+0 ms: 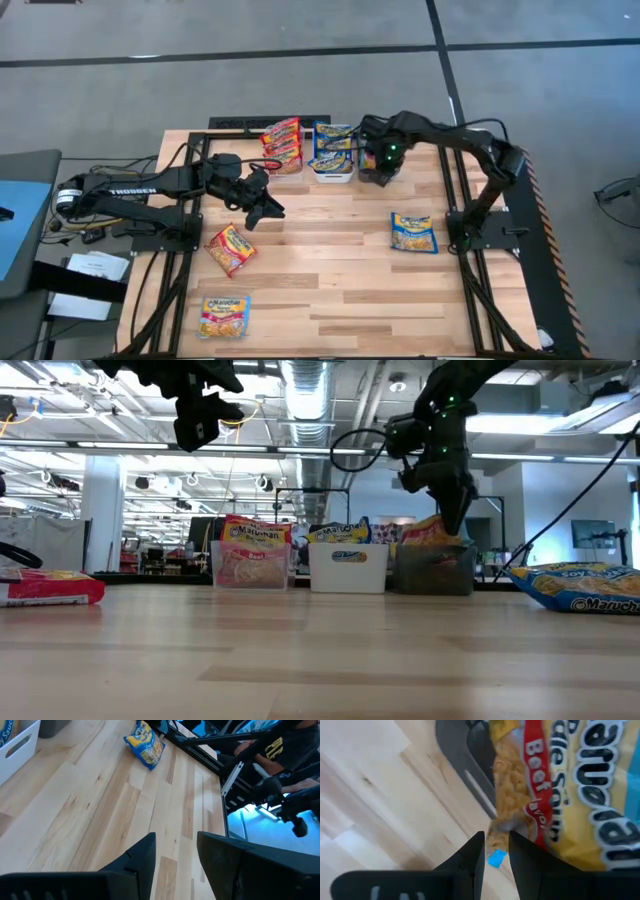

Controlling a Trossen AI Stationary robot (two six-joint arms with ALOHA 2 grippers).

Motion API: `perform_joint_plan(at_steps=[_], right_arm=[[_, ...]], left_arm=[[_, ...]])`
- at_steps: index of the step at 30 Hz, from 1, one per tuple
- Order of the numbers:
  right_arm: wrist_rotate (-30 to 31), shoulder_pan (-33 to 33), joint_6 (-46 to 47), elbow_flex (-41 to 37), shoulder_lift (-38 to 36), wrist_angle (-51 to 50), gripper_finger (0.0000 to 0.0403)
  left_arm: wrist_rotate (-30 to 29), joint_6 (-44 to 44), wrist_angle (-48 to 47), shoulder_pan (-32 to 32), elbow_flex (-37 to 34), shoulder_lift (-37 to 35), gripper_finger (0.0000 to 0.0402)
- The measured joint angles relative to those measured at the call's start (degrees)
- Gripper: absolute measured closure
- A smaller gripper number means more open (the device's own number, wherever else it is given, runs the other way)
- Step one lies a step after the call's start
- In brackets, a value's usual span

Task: Sort Maruchan noodles
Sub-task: Put the blue noodle pack into the white bin

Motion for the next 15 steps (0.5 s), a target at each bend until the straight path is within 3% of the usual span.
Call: perform_joint_plan(at_steps=[5,15], right_arm=[[5.08,-0.8,-0.58,0.0,2.57,0.08,0.0291],[5.32,-3.8,-2.09,0.0,3.63,0.42,0.0291]], left_arm=[[-0.26,1.17,0.0,0.01,0.0,0.0,0.0271],[-0.35,1.26,-0.02,0.03,-0.01,0.0,0.0271]])
